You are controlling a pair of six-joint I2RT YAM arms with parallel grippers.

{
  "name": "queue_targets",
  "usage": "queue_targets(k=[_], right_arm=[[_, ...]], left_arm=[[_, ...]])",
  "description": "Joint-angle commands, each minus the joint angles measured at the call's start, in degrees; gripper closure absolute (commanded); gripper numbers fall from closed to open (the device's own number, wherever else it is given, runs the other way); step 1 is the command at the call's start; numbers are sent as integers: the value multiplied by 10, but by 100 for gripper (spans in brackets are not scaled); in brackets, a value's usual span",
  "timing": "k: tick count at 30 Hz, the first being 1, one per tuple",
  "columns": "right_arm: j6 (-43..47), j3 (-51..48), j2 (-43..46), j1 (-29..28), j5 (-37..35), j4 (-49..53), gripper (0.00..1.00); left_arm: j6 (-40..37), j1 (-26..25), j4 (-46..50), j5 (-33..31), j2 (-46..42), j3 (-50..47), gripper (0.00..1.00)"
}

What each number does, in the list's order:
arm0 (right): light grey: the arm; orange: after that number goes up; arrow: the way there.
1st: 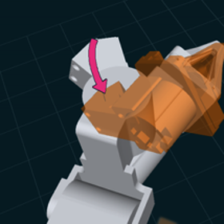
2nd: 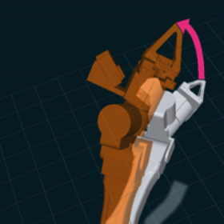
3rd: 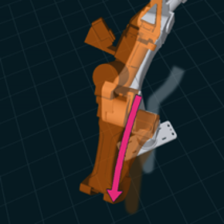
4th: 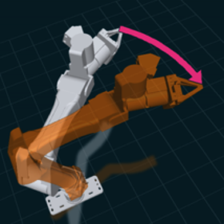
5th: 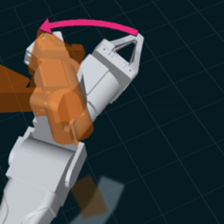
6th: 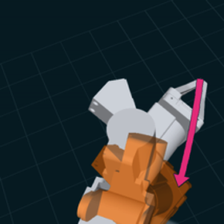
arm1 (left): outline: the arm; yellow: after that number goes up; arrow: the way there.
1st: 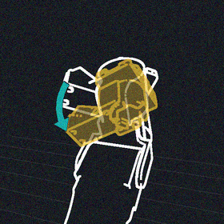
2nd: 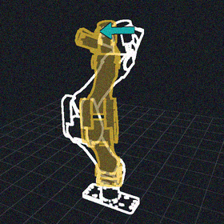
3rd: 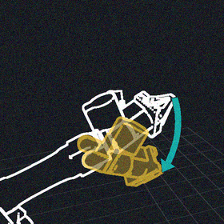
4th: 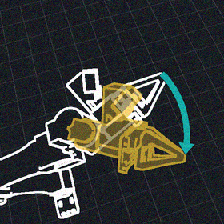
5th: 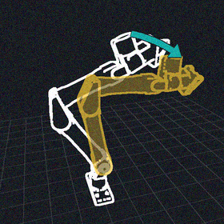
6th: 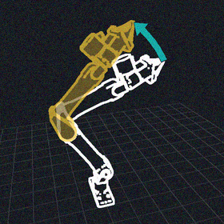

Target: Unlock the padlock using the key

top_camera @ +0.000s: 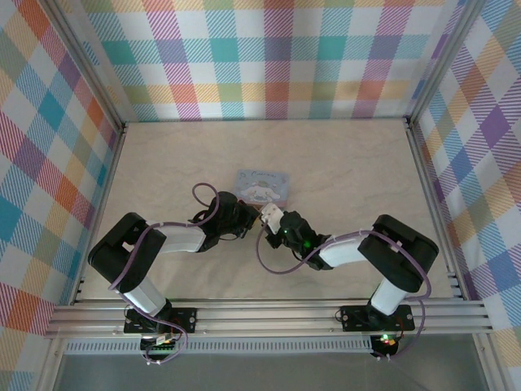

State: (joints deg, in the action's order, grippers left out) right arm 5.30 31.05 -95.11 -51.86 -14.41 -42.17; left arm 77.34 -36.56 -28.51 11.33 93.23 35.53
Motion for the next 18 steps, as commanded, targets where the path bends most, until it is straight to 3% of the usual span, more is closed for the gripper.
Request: queue_targets(k=[1,8,15,18], right_arm=[[-84,-10,-9,20,44,-43,100],[-134,-12,-27,32,69,-62,100],[-79,-19,-15,33,63,-54,100],[-52,-24,-10,33,69,-56,88]], left_arm=[[0,-9,10,35,-5,6,100],[0,-9,10,35,-4,5,100],[0,-8,10,33,-5,7,100],[1,-9,10,33,-5,8,100]])
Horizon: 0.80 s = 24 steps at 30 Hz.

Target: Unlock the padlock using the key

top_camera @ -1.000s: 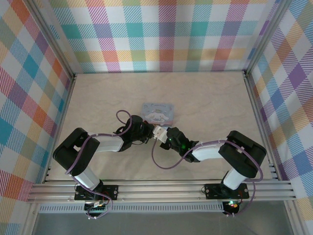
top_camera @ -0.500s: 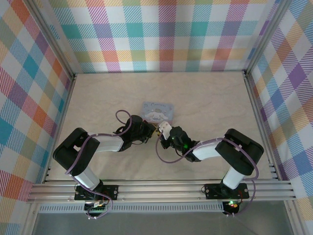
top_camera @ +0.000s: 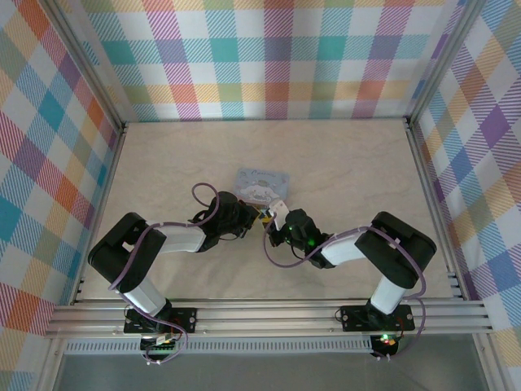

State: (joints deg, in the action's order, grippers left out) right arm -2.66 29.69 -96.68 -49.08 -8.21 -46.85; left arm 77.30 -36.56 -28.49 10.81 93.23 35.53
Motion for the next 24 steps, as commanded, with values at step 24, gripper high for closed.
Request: queue_targets(k=[24], right_arm=[[219,-50,1,-32,-67,-96,61]], left_arm=[[-2,-8,27,31,-20,6,100]])
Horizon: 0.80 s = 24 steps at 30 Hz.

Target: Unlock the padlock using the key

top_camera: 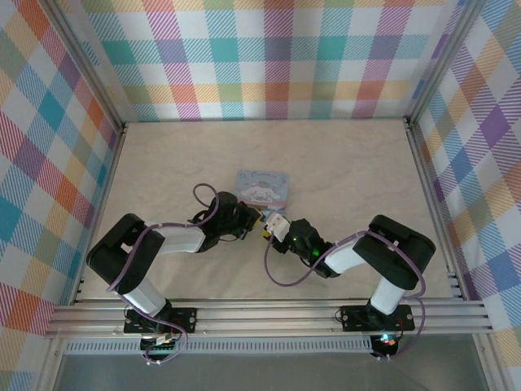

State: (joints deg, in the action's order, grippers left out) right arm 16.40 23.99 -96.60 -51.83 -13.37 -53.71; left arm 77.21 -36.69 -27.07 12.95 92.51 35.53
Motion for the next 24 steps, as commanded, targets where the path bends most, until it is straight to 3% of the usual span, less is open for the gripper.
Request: queue_targets(k=[1,9,20,24], right_arm=[[34,10,0,-5,-17,-26,61],[51,29,-14,-12,-19,-22,64],[48,42,-33,-13,-36,-16,77],[43,44,-37,-13,-39,-14,86]], left_arm=[[-1,-7,12,9,-14,6,100],[-2,-7,12,11,-12,6,100],[0,-7,8,12,-8,6,100],[1,-7,6,13,-6,7,100]])
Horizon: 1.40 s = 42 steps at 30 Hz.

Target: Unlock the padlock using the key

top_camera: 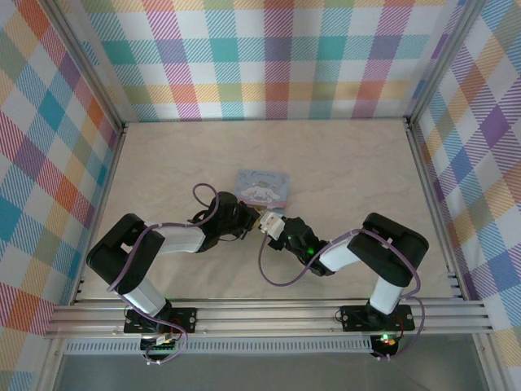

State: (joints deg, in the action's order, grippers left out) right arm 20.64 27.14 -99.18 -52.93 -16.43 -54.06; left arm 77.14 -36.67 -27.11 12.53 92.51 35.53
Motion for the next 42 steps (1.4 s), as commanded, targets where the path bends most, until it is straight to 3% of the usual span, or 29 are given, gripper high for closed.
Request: queue_targets(k=[1,6,12,21,27,35,42], right_arm=[[-2,14,-11,-2,-8,-10,89],[-12,17,-11,-2,-11,-7,100],[-56,15,-10,-2,-16,-15,100],[-283,28,-8,-2,-11,-17,100],[-276,25,-17,-1,-16,-16,100],[-317,0,-14,14,16,-16,100],[-406,-15,22,43,90,14,100]], left_arm=[[2,-7,6,18,-7,7,100],[3,-8,5,19,-5,7,100],[3,-7,4,19,-5,7,100],[4,-7,1,18,-4,5,100],[-15,-4,22,10,-20,2,99],[-79,30,119,3,-88,8,64],[-159,71,257,-14,-174,35,42]])
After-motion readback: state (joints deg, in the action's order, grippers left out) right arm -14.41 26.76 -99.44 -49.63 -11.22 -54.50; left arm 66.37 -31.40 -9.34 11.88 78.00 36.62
